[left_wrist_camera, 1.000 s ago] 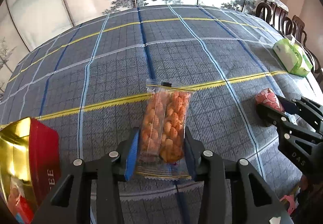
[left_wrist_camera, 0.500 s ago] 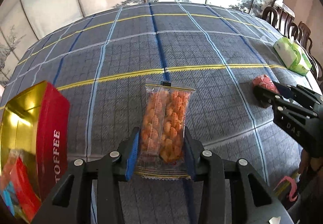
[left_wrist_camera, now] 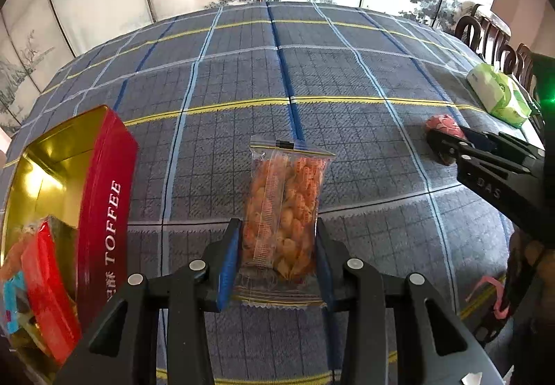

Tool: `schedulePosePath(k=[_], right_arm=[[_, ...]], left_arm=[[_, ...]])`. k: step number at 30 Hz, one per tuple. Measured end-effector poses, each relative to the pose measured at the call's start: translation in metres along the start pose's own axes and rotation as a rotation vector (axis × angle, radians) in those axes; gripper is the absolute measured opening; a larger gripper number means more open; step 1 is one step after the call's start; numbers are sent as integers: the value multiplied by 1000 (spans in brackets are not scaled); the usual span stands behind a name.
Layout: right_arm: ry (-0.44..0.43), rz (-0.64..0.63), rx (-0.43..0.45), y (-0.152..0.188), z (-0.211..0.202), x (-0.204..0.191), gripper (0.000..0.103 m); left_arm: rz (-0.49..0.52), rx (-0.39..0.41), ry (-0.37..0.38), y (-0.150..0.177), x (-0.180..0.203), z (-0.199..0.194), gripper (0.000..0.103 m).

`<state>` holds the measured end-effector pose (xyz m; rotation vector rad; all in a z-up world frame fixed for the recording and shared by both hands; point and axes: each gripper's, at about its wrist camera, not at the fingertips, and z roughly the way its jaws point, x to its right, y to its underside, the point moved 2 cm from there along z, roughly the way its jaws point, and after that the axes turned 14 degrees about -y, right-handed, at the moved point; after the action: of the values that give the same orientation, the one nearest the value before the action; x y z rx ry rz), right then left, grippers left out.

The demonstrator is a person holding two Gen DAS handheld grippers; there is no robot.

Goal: Organize snacks
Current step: 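Carry the peanut bag into the gold tin and open the left gripper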

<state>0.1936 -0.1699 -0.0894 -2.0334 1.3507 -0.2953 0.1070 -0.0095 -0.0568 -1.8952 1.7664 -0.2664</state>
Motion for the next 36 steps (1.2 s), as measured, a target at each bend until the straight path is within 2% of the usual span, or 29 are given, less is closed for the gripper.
schedulePosePath(k=[6,11,16,26,36], right_arm=[[1,-1,0,0,0,0,33],[-1,1,0,0,0,0,33],[0,0,0,0,0,0,33],[-2,1,0,0,0,1,33],[0,-1,-1,0,0,0,33]], left_arm=[[-26,9,33,4,-6,-20,35],[-39,53,26,1,-15,-44,35],[-62,61,28,-1,-30,-63,35],[-122,74,-39,9,-91,-85,35],[-209,39,-165,30,-166,-79,35]])
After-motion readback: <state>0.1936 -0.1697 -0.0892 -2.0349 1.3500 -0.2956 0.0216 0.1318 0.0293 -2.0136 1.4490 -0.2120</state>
